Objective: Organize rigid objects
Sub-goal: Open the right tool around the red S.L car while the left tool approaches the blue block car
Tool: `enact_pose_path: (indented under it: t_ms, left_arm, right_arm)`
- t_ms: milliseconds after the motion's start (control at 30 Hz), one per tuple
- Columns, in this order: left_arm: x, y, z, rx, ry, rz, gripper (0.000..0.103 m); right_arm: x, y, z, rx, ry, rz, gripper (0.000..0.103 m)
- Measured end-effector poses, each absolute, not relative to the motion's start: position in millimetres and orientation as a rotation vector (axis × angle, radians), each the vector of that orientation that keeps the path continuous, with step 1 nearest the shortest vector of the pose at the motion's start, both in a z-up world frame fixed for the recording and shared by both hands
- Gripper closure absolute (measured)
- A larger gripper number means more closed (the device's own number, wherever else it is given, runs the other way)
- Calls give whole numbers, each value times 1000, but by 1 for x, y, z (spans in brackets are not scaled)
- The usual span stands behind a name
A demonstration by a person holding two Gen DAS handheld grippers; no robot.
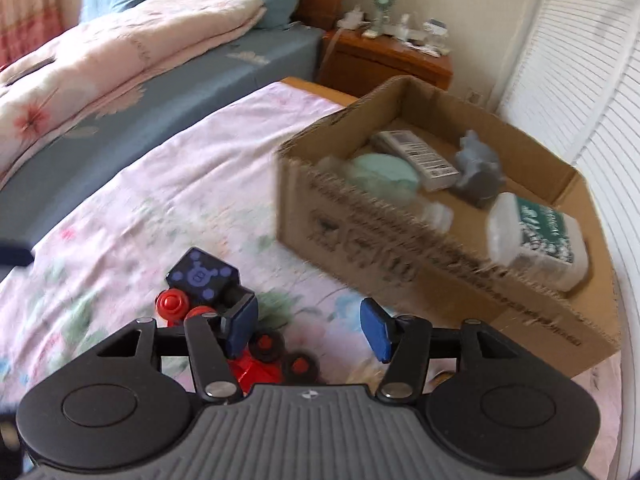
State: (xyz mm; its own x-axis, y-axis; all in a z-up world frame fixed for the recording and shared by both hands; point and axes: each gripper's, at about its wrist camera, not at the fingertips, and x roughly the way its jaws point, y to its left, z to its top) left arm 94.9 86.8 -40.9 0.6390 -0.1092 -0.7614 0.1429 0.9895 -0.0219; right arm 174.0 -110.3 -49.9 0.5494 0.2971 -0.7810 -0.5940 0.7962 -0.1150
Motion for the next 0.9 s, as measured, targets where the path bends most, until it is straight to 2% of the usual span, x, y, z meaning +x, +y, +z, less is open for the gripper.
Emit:
enact_pose_path:
  t_ms: [333, 500, 733, 900]
  left_arm:
    - [89, 98, -39, 69, 858, -121, 3]
    - [83, 89, -40, 60, 857, -154, 3]
    - [59, 69, -37, 94, 832, -279, 3]
    - [44, 57, -40, 129, 836, -383, 3]
  right_arm:
    - [115, -119, -56, -463, 800, 610, 33]
    - [90, -132, -56, -483, 786, 631, 25]
    - [70, -162, -51, -413, 795, 637, 24]
    - [57, -194, -38, -328, 772, 663, 13]
